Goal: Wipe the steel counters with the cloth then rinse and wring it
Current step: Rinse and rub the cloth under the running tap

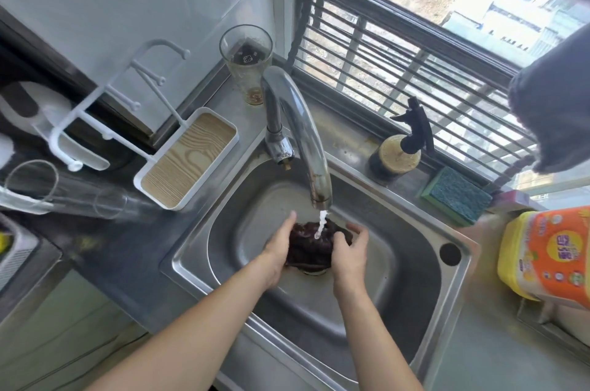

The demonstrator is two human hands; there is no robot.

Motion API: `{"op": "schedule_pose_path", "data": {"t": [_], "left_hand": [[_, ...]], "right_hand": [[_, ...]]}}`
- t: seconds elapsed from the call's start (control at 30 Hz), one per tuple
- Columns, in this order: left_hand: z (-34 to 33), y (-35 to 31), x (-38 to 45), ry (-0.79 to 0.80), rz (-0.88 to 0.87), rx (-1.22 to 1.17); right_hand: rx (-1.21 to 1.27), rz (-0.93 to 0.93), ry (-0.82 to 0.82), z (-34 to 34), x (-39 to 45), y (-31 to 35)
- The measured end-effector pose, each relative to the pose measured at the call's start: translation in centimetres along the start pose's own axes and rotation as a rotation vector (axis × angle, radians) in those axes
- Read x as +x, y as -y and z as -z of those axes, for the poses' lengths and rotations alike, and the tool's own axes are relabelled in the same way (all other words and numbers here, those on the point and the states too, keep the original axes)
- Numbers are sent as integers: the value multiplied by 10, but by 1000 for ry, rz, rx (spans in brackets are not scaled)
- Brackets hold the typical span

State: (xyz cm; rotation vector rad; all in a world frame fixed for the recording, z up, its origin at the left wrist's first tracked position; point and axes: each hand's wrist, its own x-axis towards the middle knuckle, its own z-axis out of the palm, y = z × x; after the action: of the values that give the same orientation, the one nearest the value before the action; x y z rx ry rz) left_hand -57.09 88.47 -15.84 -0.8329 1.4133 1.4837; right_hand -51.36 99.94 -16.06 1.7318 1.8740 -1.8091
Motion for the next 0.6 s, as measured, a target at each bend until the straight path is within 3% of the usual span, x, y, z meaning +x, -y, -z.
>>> {"op": "schedule_pose_path", "data": {"t": [0.17,0.3,0.4,0.5,0.6], "left_hand": [[2,-3,-5,63,113,-65],[3,2,-1,32,-61,135],[1,2,1,22,-14,155],[4,-3,3,140,206,53],[5,-6,6,210,213,-57]], "right_hand": [[193,-64,181,-5,-5,7],[8,-88,251,-9,-2,2],[-133,-29,185,-10,-4,1],[169,-75,51,-11,-9,15],[522,-150,53,-13,-10,26]]}}
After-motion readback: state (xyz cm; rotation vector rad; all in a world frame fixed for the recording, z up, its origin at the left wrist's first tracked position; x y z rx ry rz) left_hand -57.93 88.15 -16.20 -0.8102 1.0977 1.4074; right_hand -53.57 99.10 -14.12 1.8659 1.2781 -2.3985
